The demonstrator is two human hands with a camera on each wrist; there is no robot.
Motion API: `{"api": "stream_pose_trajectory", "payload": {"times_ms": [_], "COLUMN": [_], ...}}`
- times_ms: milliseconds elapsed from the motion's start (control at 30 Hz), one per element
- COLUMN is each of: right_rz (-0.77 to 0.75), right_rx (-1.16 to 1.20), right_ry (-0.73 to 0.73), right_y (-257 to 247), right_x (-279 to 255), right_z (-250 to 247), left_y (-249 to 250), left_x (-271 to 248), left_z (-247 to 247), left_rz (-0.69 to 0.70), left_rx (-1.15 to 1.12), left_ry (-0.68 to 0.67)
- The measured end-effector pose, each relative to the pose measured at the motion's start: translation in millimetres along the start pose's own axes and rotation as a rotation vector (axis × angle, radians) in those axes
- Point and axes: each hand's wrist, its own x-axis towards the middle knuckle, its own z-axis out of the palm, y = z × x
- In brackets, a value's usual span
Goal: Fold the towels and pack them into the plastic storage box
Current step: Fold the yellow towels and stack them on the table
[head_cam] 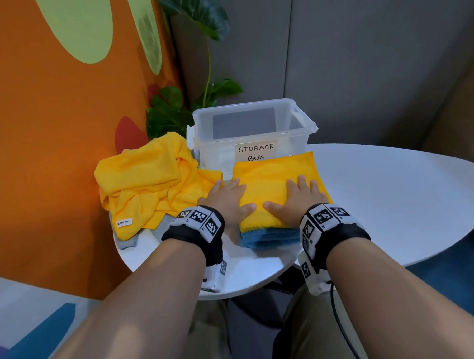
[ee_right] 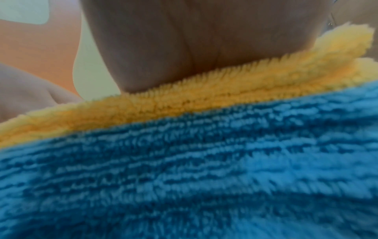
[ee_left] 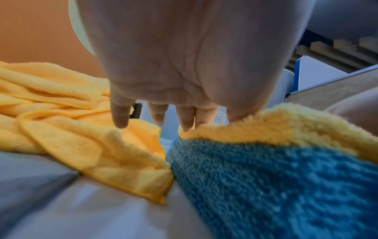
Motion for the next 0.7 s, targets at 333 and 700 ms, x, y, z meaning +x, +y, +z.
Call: {"api": "stream_pose_trajectory", "payload": {"times_ms": [333,700], "right_rz": [-0.095,-0.364], "right_rx": [0.111,0.266], "right_ry": [0.127,0.069], "right_y": [-57.2,-139.0], "right_x": [-0.1,-0.1], "right_z": [-21.7,-23.8], "left_y": [-59.5,-129.9], "left_x": [-21.5,-36.9], "left_z": [-9.7,-12.2], "left_rz": [-0.254,-0.441], "left_rx": [-0.073,-0.157], "left_ry": [0.384,0.192]}}
